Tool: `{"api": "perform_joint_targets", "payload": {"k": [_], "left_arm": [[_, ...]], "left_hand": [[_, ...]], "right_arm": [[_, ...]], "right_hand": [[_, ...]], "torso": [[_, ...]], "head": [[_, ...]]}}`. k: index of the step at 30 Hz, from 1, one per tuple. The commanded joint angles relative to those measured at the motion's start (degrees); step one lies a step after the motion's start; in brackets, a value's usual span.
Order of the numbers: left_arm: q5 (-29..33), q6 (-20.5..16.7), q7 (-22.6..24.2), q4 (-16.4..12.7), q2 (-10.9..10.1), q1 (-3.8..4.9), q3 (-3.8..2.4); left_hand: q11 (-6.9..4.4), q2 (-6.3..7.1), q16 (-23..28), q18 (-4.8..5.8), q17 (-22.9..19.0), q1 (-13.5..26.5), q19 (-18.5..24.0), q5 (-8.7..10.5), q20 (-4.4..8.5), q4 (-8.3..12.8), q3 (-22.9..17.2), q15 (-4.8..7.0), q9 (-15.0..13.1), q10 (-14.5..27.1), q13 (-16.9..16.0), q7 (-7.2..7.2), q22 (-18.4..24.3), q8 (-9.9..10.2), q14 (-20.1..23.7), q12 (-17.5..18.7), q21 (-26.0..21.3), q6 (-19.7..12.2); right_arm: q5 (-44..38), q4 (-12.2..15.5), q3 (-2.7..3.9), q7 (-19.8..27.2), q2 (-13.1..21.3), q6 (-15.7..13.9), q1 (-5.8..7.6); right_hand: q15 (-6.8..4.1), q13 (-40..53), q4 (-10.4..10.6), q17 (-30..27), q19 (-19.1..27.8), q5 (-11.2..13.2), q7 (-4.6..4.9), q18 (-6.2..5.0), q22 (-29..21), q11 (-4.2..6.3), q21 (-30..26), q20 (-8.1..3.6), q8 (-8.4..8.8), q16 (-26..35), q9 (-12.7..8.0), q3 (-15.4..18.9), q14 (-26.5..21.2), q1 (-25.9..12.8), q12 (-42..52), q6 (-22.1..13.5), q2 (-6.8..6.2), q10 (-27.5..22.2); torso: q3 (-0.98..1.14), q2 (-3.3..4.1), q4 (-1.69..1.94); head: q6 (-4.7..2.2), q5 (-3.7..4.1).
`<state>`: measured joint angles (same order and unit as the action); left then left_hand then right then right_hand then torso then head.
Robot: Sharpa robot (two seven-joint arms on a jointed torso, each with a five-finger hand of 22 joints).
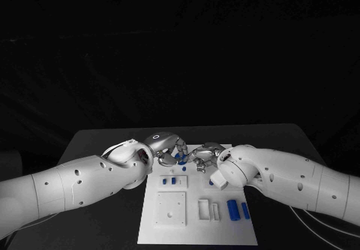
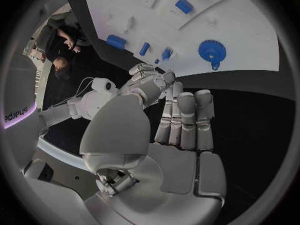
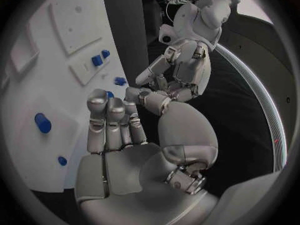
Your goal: Assemble the parts on the task board
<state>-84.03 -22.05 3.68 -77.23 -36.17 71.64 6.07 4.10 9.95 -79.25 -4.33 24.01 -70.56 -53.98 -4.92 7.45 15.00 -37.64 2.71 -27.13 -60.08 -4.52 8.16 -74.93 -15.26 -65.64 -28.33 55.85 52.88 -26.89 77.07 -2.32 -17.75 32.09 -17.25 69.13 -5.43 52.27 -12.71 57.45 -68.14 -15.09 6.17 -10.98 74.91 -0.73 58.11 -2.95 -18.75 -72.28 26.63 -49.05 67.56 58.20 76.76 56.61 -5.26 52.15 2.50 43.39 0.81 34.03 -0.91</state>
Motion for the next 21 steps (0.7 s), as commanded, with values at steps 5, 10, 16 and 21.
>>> {"api": "perform_joint_targets", "payload": {"k": [5, 10, 16, 21], "left_arm": [[2.1, -1.3, 1.4, -0.2, -0.2, 0.07, -0.04], [2.2, -1.3, 1.3, -0.1, -0.1, 0.06, -0.04], [2.8, -1.4, 1.1, 0.5, -0.5, 0.06, -0.04], [3.4, -1.3, 1.0, 0.6, -1.0, 0.07, -0.03]], "left_hand": [[0.41, 1.18, 0.4, -2.04, -0.1, -0.2, 0.0, 0.32, 0.36, 0.4, 0.1, -0.70, 0.2, 1.0, 0.3, 0.65, -0.1, 0.2, 0.1, 0.7, -0.5, -1.0], [0.54, 1.33, 0.5, -2.15, -0.1, -0.4, 0.0, 0.31, 0.17, 0.4, 0.1, -0.85, 0.2, 1.1, 0.3, 0.70, -0.1, 0.2, 0.2, 0.9, -0.6, -1.1], [0.56, 1.12, 0.5, -2.24, -0.1, -0.7, 0.0, 0.25, 0.10, 0.4, 0.0, -0.87, 0.1, 1.0, 0.3, 0.72, -0.1, 0.0, 0.2, 1.0, -0.7, -0.8], [0.55, 0.98, 0.5, -2.26, -0.1, -0.8, 0.0, 0.22, 0.08, 0.3, 0.0, -0.87, 0.1, 0.9, 0.3, 0.77, -0.1, -0.1, 0.1, 1.0, -0.7, -0.8]], "right_arm": [[0.1, 0.1, 0.00, 1.0, 0.2, 1.4, -0.04], [0.9, 0.2, 0.00, 1.0, 0.2, 1.3, -0.04], [-1.7, 0.1, 0.01, 1.8, 0.8, 0.6, -0.04], [-7.9, -0.1, 0.02, 3.5, 1.4, 0.5, -0.04]], "right_hand": [[-0.35, 0.1, -0.1, 0.1, 0.1, 0.2, 0.35, -4.02, 1.0, 0.43, 0.4, 0.16, 0.07, -0.1, 0.0, 0.0, 0.1, -0.4, 0.2, 0.7, 0.16, 0.1], [-0.36, 0.1, -0.2, 0.1, 0.1, 0.2, 0.34, -4.02, 1.0, 0.44, 0.4, 0.16, 0.06, -0.1, 0.0, 0.0, 0.1, -0.5, 0.2, 0.7, 0.18, 0.1], [-0.37, 0.1, -0.2, 0.1, 0.1, 0.3, 0.33, -4.02, 1.0, 0.45, 0.4, 0.15, 0.05, -0.1, 0.1, 0.0, 0.1, -0.5, 0.2, 0.7, 0.21, 0.1], [-0.40, 0.1, -0.3, 0.1, 0.1, 0.1, 0.31, -4.02, 1.0, 0.47, 0.4, 0.14, 0.04, -0.1, 0.1, 0.0, 0.1, -0.5, 0.2, 0.6, 0.20, 0.1]], "torso": [[-0.01, 0.02, 0.01], [-0.01, 0.01, 0.02], [0.00, 0.01, 0.02], [0.01, -0.01, 0.01]], "head": [[-0.02, 0.06], [-0.23, 0.17], [-0.06, 0.17], [-0.04, 0.05]]}}
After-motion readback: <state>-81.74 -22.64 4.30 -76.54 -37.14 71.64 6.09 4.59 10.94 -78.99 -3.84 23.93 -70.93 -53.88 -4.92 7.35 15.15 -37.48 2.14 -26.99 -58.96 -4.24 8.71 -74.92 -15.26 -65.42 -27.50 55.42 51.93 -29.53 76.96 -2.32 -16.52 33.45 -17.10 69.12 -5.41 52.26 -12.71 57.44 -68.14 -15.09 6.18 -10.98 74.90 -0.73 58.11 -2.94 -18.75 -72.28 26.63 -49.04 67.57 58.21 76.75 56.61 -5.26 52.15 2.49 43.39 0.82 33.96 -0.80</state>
